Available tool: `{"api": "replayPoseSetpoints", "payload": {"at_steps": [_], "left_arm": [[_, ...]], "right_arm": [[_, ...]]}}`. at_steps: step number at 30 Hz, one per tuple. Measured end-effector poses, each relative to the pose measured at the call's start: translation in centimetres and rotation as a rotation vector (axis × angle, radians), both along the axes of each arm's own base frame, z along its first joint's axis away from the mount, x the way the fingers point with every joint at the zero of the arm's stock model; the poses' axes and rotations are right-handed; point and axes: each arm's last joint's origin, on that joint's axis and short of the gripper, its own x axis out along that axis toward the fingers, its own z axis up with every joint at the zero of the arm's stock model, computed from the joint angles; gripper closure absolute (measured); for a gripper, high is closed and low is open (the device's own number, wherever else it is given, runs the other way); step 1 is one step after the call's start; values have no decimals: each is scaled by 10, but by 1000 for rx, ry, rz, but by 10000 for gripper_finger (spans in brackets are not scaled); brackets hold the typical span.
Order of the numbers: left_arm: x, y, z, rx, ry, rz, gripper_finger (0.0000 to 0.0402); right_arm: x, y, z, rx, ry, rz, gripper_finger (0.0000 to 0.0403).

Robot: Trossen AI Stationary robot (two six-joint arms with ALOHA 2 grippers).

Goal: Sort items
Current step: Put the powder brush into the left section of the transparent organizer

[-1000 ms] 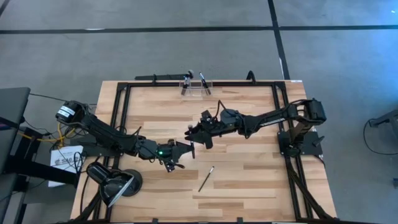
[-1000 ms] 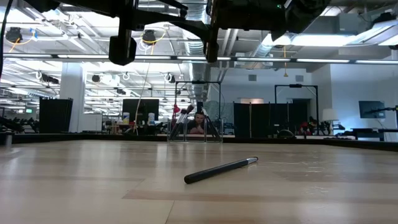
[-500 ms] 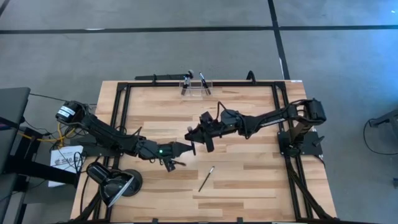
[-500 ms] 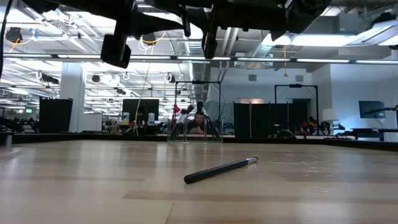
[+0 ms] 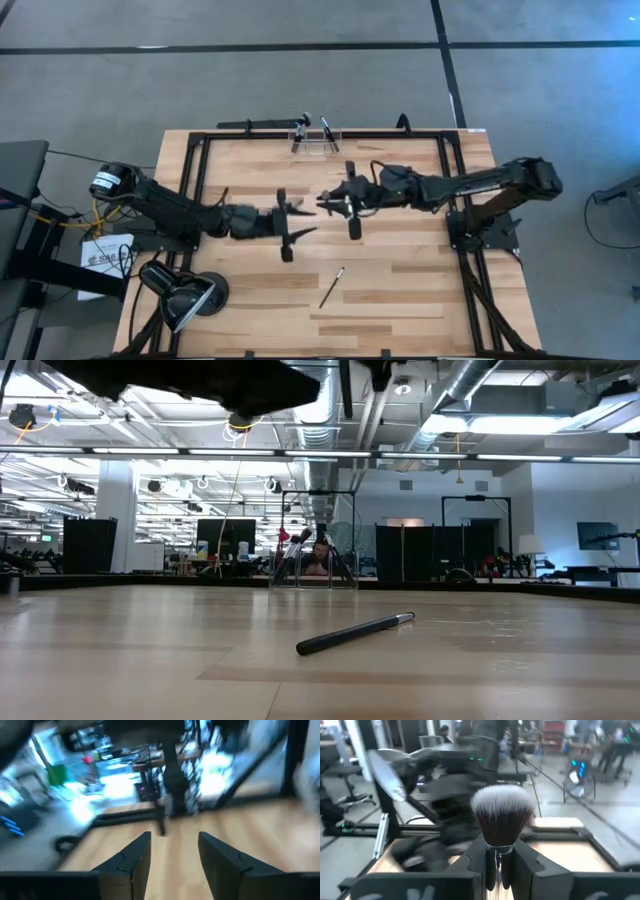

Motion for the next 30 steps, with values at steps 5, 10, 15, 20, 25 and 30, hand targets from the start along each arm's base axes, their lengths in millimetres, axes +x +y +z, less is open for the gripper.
{"api": "replayPoseSetpoints", "payload": {"at_steps": [5,10,15,20,25,30], "left_arm": [[6,28,12,-269,-127,-184,227],[5,29,20,-268,-201,-246,221],[4,20,20,-253,-199,-278,219],[6,17,17,-246,-190,-277,219],[18,16,9,-208,-161,-267,219],[31,15,10,-207,-172,-227,219]], "right_arm": [[-2,31,0,-117,-27,87,365],[5,52,-8,-169,-68,69,365],[11,51,-13,-199,-72,12,365],[13,43,-9,-176,-110,-13,365],[14,36,-7,-136,-134,3,365],[18,35,-16,-115,-97,20,365]]}}
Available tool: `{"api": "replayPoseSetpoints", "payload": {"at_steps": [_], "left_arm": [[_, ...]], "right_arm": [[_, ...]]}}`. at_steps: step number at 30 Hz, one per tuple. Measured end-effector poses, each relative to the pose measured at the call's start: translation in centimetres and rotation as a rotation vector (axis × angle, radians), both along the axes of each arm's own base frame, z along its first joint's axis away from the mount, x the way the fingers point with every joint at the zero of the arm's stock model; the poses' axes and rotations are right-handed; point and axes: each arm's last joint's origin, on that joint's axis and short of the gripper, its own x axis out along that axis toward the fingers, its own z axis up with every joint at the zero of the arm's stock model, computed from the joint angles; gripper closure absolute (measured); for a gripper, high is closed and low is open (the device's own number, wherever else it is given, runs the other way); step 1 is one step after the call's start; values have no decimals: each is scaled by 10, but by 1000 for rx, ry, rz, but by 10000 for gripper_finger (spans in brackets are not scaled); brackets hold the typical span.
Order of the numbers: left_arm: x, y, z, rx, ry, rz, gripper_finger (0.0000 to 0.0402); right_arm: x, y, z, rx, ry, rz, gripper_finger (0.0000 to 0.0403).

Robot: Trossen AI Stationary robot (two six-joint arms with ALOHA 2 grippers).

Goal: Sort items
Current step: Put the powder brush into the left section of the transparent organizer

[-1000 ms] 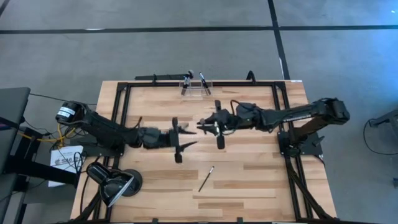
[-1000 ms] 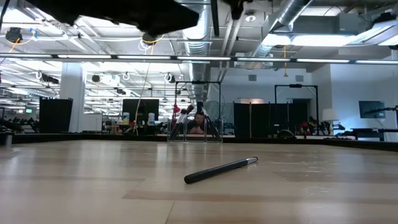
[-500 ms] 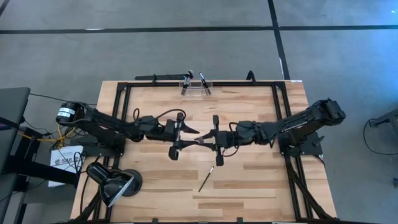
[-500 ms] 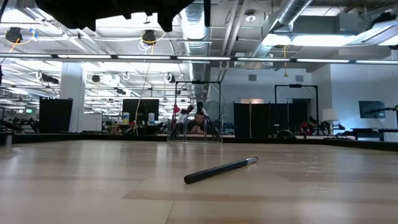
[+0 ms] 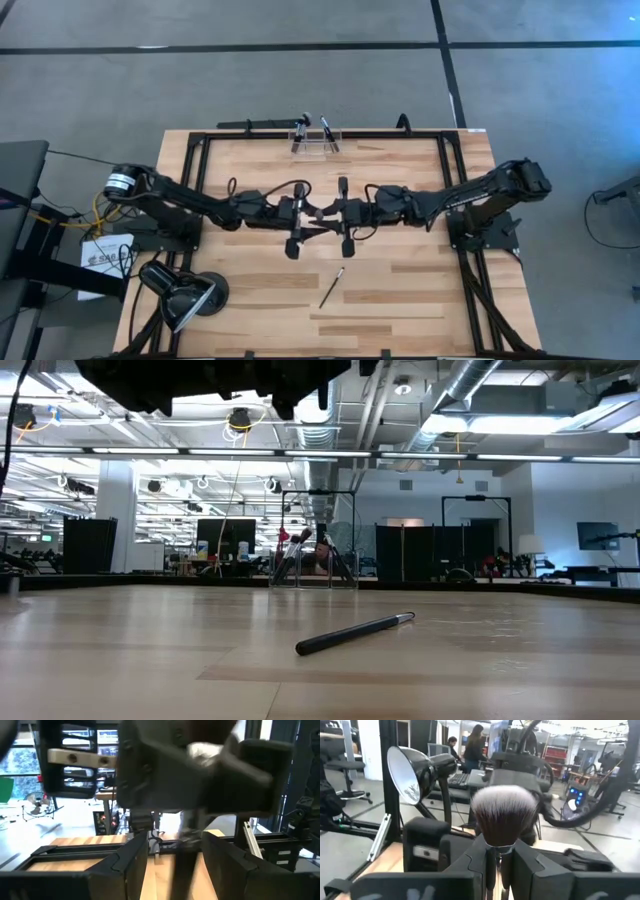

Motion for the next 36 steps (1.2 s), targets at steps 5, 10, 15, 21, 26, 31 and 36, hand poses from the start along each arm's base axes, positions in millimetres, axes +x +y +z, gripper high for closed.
{"api": "replayPoseSetpoints", "payload": {"at_steps": [5,10,15,21,26,31,36], "left_arm": [[-3,1,5,-1,-9,1,219],[-4,2,7,-4,-21,7,220],[-4,2,6,-4,-15,9,244],[-3,6,3,21,19,41,355],[-3,10,-2,21,77,55,360],[-6,13,-11,11,107,112,359],[-9,23,-19,3,136,174,359]], "right_arm": [[0,3,-5,-8,43,-30,365],[0,2,-2,-4,24,-34,365],[0,2,-3,2,31,-35,364],[1,1,-5,18,42,-52,344],[0,1,-5,17,49,-50,322],[-1,0,-5,12,65,-80,278],[-15,-2,4,21,126,-90,218]]}}
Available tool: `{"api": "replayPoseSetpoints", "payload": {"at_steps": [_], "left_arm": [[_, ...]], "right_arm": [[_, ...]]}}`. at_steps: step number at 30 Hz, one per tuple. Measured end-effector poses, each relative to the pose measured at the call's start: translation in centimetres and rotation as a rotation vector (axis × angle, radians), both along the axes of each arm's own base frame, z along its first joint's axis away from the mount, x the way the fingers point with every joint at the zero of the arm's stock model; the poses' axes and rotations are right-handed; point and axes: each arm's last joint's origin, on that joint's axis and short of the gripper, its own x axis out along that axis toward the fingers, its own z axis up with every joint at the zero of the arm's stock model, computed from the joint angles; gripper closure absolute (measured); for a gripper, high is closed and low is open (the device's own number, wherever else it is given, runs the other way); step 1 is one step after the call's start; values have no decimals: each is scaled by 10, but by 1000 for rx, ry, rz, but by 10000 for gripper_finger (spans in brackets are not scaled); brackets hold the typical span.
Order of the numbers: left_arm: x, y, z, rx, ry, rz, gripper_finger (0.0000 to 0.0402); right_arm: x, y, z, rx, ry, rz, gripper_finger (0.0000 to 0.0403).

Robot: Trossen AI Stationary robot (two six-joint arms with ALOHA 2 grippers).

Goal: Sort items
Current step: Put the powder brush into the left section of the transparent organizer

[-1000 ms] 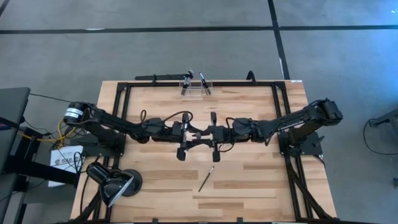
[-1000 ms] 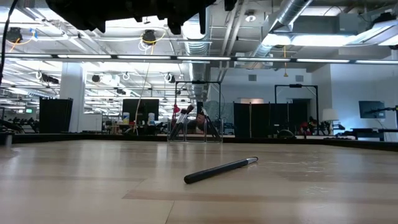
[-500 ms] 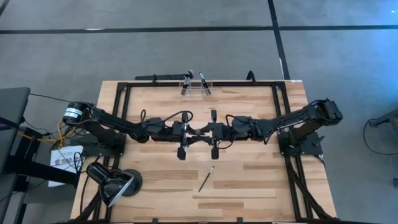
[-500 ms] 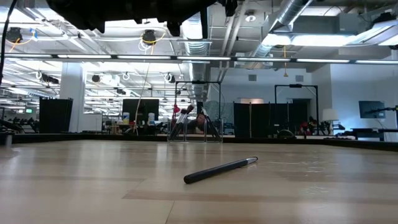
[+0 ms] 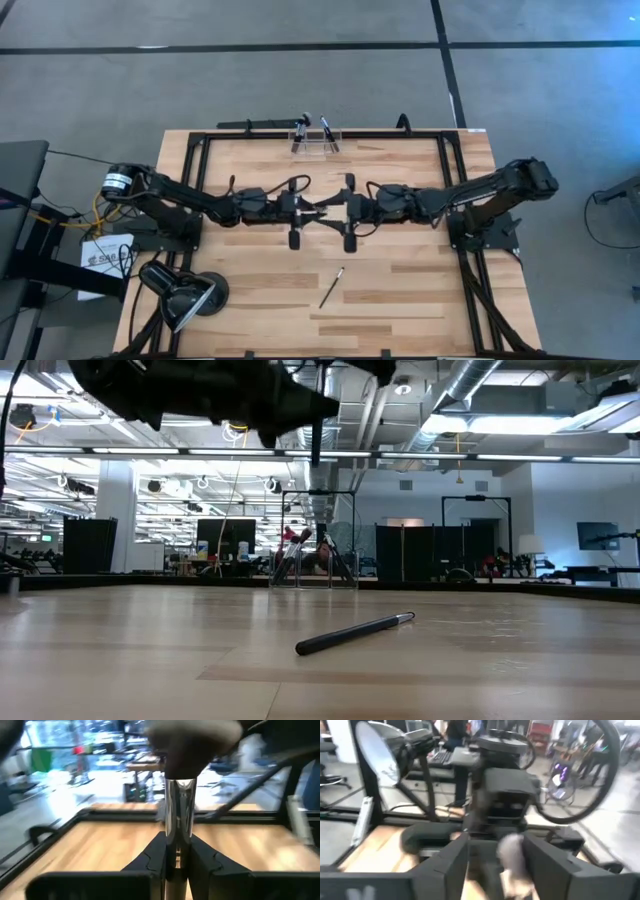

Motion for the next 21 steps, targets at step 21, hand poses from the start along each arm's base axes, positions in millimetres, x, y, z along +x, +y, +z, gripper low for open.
{"api": "replayPoseSetpoints", "payload": {"at_steps": [21], "left_arm": [[-47,158,5,-82,-52,578,356]], "right_arm": [[-54,24,37,-46,16,-89,202]]}}
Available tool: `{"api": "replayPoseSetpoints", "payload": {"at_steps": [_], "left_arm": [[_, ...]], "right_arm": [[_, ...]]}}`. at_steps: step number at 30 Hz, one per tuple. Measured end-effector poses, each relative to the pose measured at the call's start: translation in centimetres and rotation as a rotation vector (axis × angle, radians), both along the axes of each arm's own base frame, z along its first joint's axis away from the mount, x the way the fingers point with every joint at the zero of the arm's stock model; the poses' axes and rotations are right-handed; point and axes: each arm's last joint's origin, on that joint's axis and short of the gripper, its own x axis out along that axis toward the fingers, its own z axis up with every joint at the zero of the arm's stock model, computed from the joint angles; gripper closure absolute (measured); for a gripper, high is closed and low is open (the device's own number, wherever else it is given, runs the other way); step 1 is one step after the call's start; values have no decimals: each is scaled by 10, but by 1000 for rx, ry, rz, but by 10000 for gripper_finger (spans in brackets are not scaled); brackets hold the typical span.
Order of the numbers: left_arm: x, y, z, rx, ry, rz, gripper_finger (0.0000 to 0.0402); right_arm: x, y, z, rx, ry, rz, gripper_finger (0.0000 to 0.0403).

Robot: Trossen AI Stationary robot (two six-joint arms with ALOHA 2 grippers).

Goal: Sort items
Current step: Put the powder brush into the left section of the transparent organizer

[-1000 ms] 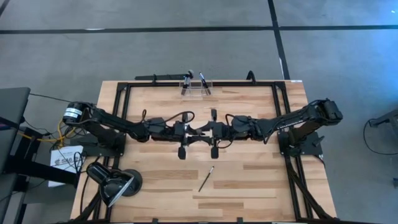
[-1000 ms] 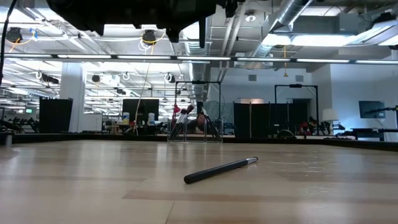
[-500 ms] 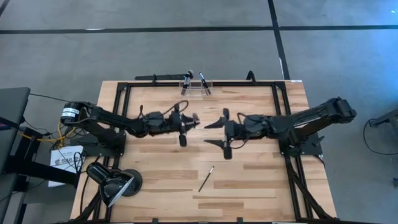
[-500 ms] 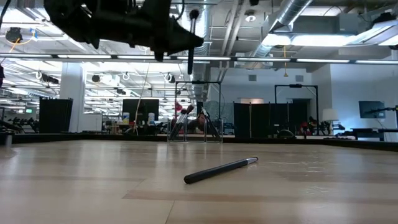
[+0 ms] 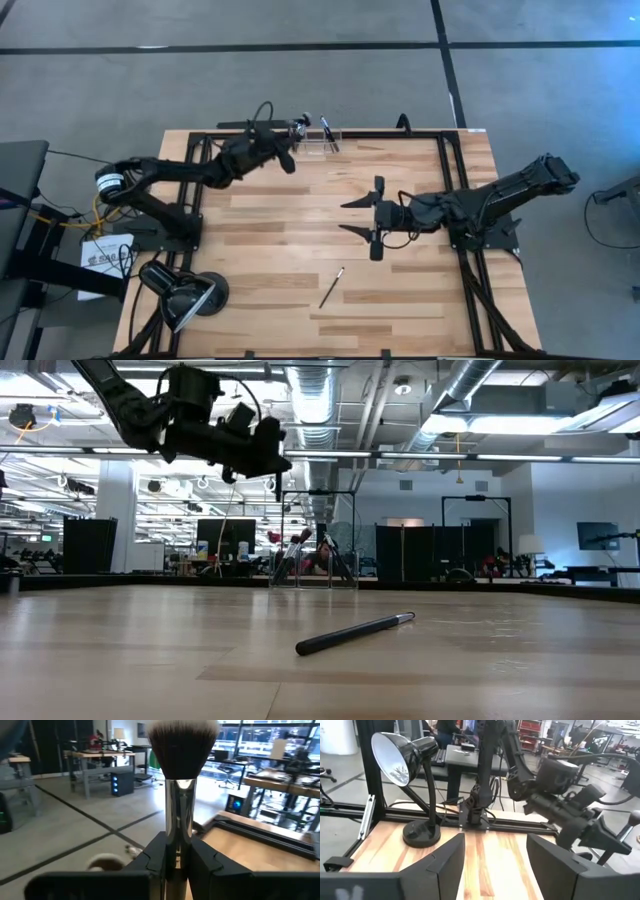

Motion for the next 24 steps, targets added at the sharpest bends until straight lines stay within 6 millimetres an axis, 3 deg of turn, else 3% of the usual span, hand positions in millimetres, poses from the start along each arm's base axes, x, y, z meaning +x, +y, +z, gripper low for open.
{"api": "replayPoseSetpoints", "payload": {"at_steps": [5,14,24], "left_arm": [[-6,16,-4,-4,2,19,355],[16,32,-15,-23,38,25,354],[15,45,-30,-26,97,115,353]], "right_arm": [[2,-6,0,2,-5,-24,217],[7,-12,1,3,-32,-44,237],[9,-12,-2,-15,-18,-44,237]]}}
